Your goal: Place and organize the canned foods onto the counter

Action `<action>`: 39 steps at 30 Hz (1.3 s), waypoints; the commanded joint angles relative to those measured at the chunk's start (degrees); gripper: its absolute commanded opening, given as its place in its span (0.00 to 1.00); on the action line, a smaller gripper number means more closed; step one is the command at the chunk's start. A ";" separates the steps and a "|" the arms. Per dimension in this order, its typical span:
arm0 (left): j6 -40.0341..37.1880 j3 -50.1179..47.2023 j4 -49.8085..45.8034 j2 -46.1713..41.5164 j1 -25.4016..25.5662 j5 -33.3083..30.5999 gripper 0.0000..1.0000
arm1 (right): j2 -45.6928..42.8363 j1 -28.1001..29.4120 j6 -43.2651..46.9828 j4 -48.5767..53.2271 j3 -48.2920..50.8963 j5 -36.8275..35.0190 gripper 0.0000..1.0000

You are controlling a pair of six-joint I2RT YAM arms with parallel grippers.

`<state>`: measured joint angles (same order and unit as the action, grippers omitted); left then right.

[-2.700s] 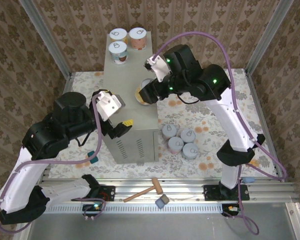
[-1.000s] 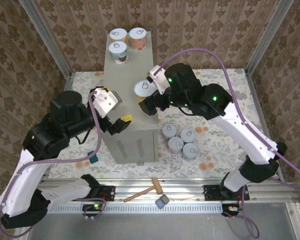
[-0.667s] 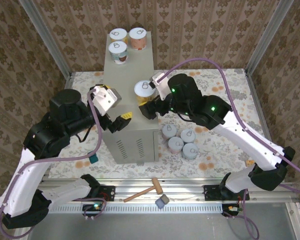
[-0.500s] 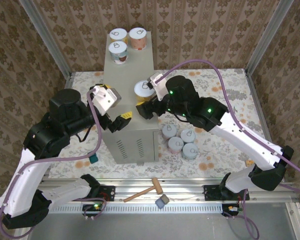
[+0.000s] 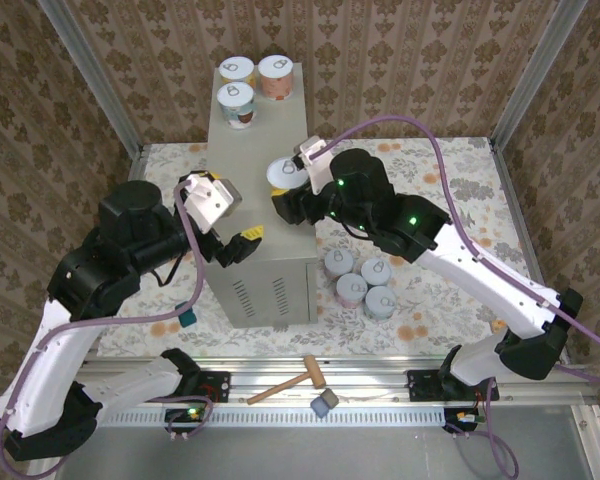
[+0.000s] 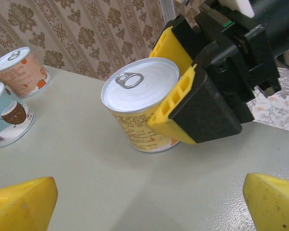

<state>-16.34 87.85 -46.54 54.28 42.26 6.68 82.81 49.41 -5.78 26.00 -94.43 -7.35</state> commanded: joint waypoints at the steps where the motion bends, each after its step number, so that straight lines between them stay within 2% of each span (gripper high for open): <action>1: 0.76 -0.66 1.94 -0.75 -0.49 0.61 1.00 | 1.33 -1.10 -0.40 -4.07 -1.32 -1.70 0.73; 12: 0.88 -1.46 2.64 -0.76 -0.71 0.71 1.00 | 7.99 -7.42 0.45 -5.54 -7.32 1.42 0.73; 23: 0.78 -1.85 3.06 -0.40 -1.60 0.93 1.00 | 18.44 -12.55 2.74 -4.85 -17.38 4.99 0.73; 39: 0.69 -2.24 3.39 -0.97 -2.53 1.32 1.00 | 31.35 -15.04 3.77 -1.60 -32.64 7.38 0.75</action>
<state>-16.34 85.93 -44.16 54.24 40.34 7.29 112.46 34.63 -1.67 22.04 -124.75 -1.21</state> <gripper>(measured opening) 0.999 0.744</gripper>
